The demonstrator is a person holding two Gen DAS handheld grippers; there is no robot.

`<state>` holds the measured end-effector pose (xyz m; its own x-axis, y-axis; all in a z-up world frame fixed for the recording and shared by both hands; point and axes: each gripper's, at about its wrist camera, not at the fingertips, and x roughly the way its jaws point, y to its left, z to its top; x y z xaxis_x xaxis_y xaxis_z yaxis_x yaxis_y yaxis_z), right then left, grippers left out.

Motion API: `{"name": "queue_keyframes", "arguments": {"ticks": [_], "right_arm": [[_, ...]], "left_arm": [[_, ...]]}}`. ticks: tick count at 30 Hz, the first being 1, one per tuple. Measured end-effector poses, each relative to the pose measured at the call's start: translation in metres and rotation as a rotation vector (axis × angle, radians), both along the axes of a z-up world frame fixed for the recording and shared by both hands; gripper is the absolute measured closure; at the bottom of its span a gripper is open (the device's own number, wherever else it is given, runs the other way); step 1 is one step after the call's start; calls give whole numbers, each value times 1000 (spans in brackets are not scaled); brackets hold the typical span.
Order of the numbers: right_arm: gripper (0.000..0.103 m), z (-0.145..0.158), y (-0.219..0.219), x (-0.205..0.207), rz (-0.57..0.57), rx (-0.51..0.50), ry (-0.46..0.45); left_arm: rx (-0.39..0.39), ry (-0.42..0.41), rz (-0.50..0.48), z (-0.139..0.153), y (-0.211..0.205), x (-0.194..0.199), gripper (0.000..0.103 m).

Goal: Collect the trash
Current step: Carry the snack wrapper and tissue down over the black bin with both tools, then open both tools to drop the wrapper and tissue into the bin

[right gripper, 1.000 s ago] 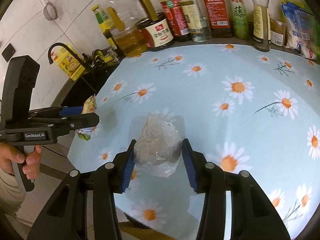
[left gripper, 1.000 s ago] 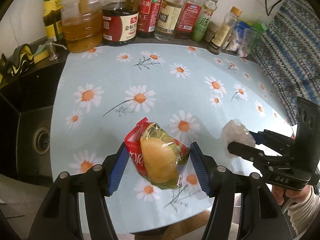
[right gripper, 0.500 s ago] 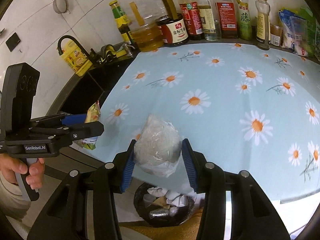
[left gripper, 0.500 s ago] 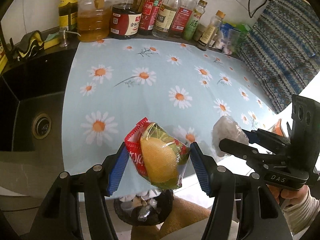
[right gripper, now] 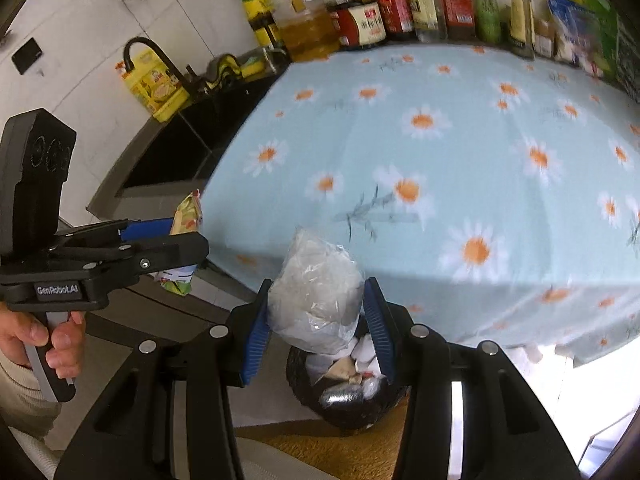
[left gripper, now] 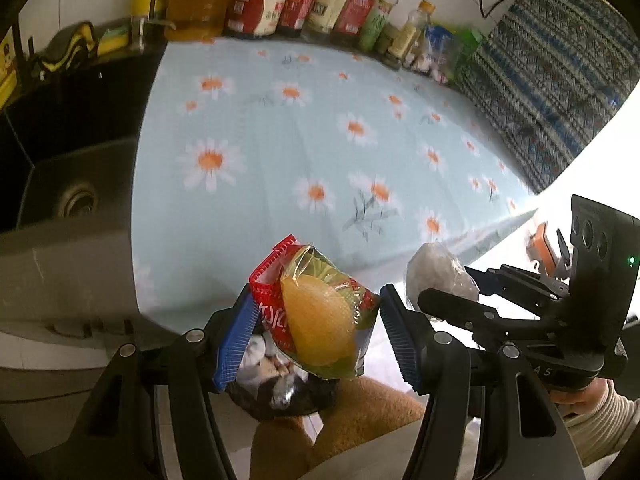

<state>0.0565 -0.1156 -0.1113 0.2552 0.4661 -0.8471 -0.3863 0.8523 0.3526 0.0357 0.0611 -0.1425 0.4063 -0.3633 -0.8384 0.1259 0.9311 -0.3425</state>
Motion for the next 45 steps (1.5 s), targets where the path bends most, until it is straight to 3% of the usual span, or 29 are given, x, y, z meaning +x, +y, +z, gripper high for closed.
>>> {"name": "queue_keyframes", "arguments": {"ticks": [17, 28, 39, 40, 42, 45], "right_arm": [[57, -87, -8, -39, -21, -69, 237], [57, -150, -16, -49, -25, -83, 379], [56, -180, -15, -48, 28, -61, 429], [54, -181, -15, -47, 32, -60, 427], [39, -182, -16, -46, 31, -60, 427], [34, -180, -18, -45, 25, -61, 422]], "left_arm": [[-27, 228, -22, -92, -9, -26, 43], [-12, 359, 4, -158, -19, -17, 43], [5, 393, 69, -181, -20, -9, 42], [5, 389, 76, -181, -19, -8, 42], [14, 395, 91, -183, -17, -7, 23], [9, 389, 100, -183, -16, -8, 21]]}}
